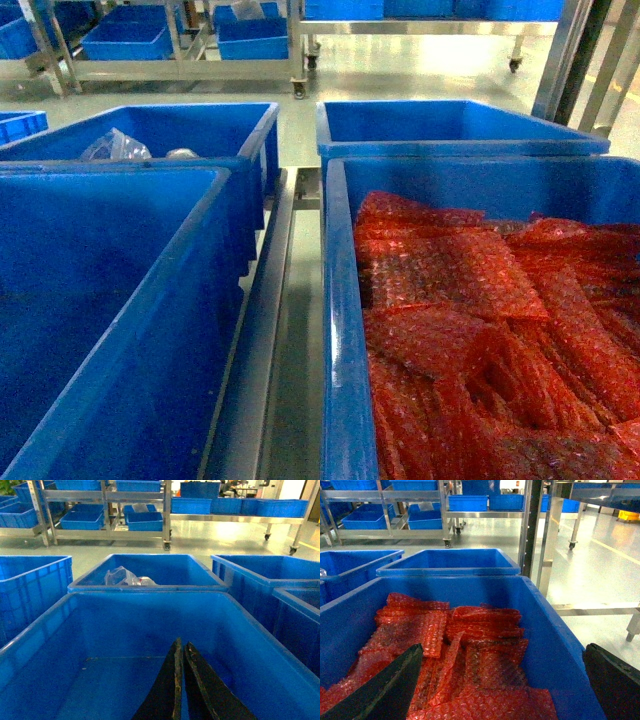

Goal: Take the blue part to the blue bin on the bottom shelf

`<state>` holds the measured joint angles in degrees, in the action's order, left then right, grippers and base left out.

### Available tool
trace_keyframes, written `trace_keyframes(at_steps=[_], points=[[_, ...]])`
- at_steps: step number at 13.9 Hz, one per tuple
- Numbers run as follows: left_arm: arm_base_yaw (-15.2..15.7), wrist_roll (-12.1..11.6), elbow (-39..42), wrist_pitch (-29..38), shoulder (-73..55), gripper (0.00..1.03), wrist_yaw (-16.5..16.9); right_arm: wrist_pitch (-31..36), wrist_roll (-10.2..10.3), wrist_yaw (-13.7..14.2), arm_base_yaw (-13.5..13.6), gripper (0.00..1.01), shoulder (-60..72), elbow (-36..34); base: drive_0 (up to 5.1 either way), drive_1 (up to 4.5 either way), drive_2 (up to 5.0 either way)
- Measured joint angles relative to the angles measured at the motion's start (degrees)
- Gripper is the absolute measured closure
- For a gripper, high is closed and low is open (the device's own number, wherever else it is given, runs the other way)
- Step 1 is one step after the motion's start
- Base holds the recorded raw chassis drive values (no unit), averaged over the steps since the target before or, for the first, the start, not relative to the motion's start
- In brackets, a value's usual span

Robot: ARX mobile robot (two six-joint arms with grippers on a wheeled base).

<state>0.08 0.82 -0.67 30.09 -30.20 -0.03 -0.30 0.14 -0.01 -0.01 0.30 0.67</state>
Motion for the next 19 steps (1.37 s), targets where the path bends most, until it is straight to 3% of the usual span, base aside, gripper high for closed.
trace_keyframes(at_steps=[6, 13, 15, 19], points=[[0.0, 0.0, 0.0, -11.7, 11.7, 1.01, 0.0, 0.0, 0.0, 0.0, 0.0, 0.03, 0.0, 0.0, 0.0, 0.00, 0.0], [0.0, 0.0, 0.0, -20.0, 20.2, 1.01, 0.0, 0.0, 0.0, 0.0, 0.0, 0.03, 0.0, 0.0, 0.0, 0.00, 0.0], [0.0, 0.0, 0.0, -30.9, 28.8, 1.01, 0.0, 0.0, 0.0, 0.0, 0.0, 0.03, 0.0, 0.0, 0.0, 0.00, 0.0], [0.0, -0.1, 0.0, -30.4, 29.6, 1.01, 0.0, 0.0, 0.0, 0.0, 0.0, 0.03, 0.0, 0.0, 0.0, 0.00, 0.0]])
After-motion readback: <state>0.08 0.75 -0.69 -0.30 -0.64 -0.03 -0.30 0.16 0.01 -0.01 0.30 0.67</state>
